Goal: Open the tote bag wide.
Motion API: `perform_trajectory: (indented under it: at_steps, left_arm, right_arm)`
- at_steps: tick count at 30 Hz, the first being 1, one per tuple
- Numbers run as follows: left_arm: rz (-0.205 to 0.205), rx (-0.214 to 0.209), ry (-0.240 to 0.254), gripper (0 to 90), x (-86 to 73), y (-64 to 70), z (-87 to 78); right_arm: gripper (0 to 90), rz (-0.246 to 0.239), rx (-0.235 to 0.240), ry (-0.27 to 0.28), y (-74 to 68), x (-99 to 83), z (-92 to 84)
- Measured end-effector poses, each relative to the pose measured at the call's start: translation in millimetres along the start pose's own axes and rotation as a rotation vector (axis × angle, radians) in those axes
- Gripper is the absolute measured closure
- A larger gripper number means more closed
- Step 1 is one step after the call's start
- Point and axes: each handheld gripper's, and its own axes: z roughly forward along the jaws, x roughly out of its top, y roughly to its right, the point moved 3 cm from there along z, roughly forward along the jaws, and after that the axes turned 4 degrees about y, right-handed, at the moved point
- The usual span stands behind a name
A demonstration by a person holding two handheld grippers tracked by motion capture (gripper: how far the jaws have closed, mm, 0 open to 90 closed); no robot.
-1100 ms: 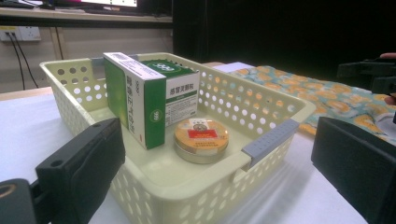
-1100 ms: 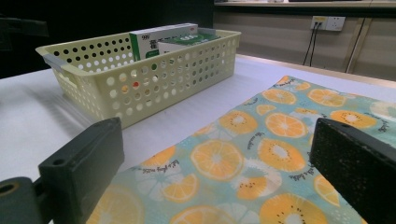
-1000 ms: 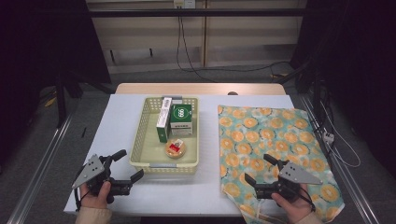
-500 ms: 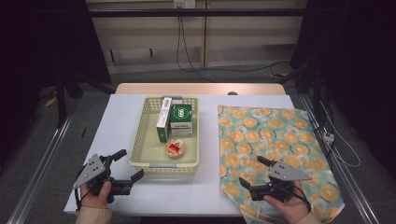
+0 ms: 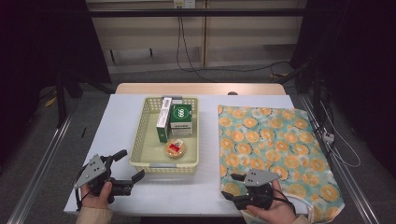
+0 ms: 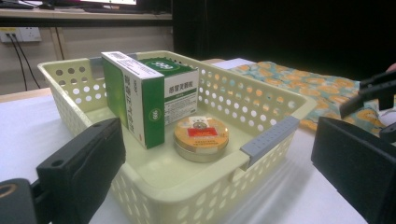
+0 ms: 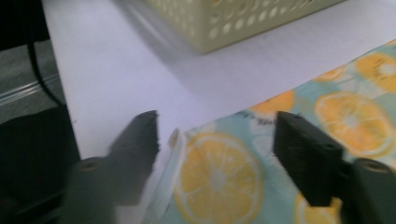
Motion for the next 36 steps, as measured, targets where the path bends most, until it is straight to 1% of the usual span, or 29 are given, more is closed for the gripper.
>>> perform_trajectory:
  at_steps: [1, 2, 3, 5, 6, 8, 9, 10, 13, 14, 17, 19, 22, 23, 24, 25, 29, 30, 31, 32, 33, 36]
  left_arm:
    - [-0.001, -0.001, 0.0, 2.6, 0.1, -0.1, 0.0]
    - [-0.003, -0.001, 0.001, 2.6, 0.1, 0.1, 0.0]
    - [-0.002, 0.0, 0.001, 2.6, 0.3, 0.2, 0.1]
    - [-0.001, -0.001, 0.001, 2.6, 0.4, 0.3, 0.2]
    - [0.002, -0.003, 0.002, 2.6, 0.5, 0.2, 0.3]
    - [0.004, -0.006, 0.001, 2.6, 0.5, 0.2, 0.6]
    - [-0.002, -0.005, 0.001, 2.6, 0.3, 0.6, 0.8]
    - [-0.002, -0.005, -0.001, 2.6, 0.0, 0.7, 1.0]
    - [-0.004, -0.005, -0.003, 2.6, -0.5, 1.1, 1.3]
    - [0.001, -0.005, -0.003, 2.6, -0.3, 0.9, 1.2]
    - [-0.002, -0.001, 0.006, 2.7, 0.8, 1.0, 0.7]
    - [-0.001, -0.001, 0.003, 2.7, 0.6, 0.7, 1.0]
    - [0.0, -0.001, 0.002, 2.7, 0.5, 1.0, 1.2]
    - [-0.001, -0.002, 0.002, 2.7, 0.6, 1.3, 1.4]
    - [0.005, -0.002, 0.0, 2.7, 0.7, 1.3, 1.3]
    - [0.005, -0.004, 0.0, 2.7, 0.7, 1.3, 1.5]
    - [0.007, -0.008, -0.001, 2.7, 0.2, 0.3, 1.5]
    - [0.005, -0.007, 0.001, 2.7, 0.1, 0.1, 1.4]
    - [0.004, -0.009, 0.002, 2.7, 0.1, -0.2, 1.2]
    - [0.0, -0.007, 0.003, 2.7, 0.1, -0.3, 1.1]
    - [0.002, -0.005, 0.003, 2.7, 0.4, -0.7, 0.7]
    - [0.001, -0.007, 0.007, 2.7, 0.8, -1.0, 0.6]
  right_arm:
    - [43.1, 0.0, 0.0, 0.0, 0.0, 0.0, 0.0]
    - [50.2, -0.002, 0.025, -0.025, -3.2, -2.4, 2.7]
    - [53.8, -0.003, 0.033, -0.041, -5.1, -3.7, 4.3]
    - [61.5, -0.024, 0.03, -0.079, -7.0, -6.3, 6.6]
    - [66.0, -0.024, 0.029, -0.09, -7.0, -7.2, 7.2]
    - [77.7, -0.029, 0.02, -0.093, -5.2, -7.4, 6.4]
    - [82.9, -0.031, 0.025, -0.098, -4.2, -7.2, 5.6]
    - [88.9, -0.032, 0.014, -0.1, -2.5, -6.9, 4.6]
    - [90.0, -0.022, 0.005, -0.081, 4.0, -2.7, 1.9]
    - [90.0, -0.007, 0.0, -0.068, 7.5, -0.4, 1.2]
    - [90.0, 0.027, -0.022, -0.039, 21.7, 8.0, 0.2]
    - [90.0, 0.053, -0.034, -0.02, 33.0, 16.1, 2.6]
    - [90.0, 0.072, -0.059, -0.009, 48.4, 30.1, 11.3]
    - [90.0, 0.072, -0.059, -0.009, 48.4, 30.1, 11.3]
    - [90.0, 0.098, -0.063, -0.003, 57.5, 38.9, 18.7]
    - [90.0, 0.098, -0.063, -0.003, 57.5, 38.9, 18.7]
    - [90.0, 0.107, -0.088, -0.006, 72.4, 53.3, 31.8]
    - [90.0, 0.116, -0.093, -0.004, 75.4, 56.2, 34.8]
    - [90.0, 0.133, -0.107, -0.006, 81.9, 61.3, 40.5]
    - [90.0, 0.133, -0.107, -0.006, 81.9, 61.3, 40.5]
    - [90.0, 0.147, -0.121, -0.009, 89.0, 66.2, 45.3]
    - [90.0, 0.165, -0.14, -0.005, 100.0, 75.3, 50.0]
